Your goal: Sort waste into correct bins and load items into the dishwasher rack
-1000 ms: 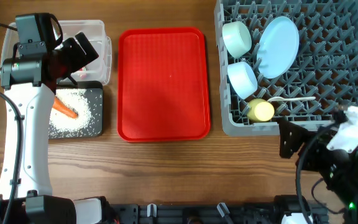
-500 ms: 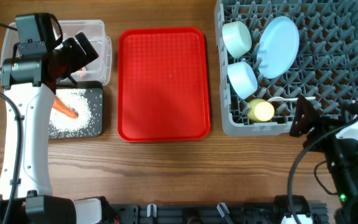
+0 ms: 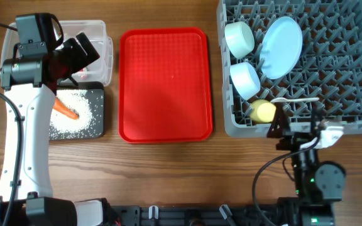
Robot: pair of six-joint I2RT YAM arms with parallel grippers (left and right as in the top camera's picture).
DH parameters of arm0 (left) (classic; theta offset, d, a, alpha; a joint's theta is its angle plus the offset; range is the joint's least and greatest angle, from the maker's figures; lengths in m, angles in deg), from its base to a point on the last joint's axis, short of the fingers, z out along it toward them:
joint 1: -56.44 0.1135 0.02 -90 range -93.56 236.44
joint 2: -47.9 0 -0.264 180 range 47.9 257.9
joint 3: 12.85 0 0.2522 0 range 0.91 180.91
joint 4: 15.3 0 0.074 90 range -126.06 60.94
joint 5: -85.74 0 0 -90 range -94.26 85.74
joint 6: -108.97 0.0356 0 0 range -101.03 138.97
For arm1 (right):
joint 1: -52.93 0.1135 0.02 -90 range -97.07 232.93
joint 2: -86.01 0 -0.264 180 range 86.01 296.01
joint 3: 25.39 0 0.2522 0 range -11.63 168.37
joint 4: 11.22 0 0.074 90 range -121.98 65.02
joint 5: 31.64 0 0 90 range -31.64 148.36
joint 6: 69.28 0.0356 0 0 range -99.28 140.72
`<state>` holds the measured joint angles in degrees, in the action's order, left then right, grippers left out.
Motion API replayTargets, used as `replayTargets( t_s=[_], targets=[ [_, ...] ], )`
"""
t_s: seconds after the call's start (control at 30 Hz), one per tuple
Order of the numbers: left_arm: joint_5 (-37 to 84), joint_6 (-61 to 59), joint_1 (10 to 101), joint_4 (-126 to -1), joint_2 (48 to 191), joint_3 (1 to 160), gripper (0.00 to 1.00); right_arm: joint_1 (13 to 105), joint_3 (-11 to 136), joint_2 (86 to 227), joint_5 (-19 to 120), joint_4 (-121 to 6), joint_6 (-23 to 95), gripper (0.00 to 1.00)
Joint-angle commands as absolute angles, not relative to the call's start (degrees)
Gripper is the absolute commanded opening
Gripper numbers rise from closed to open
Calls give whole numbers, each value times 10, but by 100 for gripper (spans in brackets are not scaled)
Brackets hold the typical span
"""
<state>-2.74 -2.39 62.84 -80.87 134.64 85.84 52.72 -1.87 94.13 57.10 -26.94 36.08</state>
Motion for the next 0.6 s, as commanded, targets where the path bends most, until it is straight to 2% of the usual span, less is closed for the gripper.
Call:
replayTargets(
  t_s=[0.0, 0.17, 0.57],
  targets=[
    [-33, -25, 631, -807, 1350, 861, 100, 526, -69, 885, 564, -254, 372, 100],
    [-33, -25, 631, -807, 1350, 861, 100, 526, -114, 862, 569, -246, 373, 100],
    [-33, -25, 631, -807, 1350, 861, 100, 526, -113, 865, 562, -248, 374, 100]
  ],
)
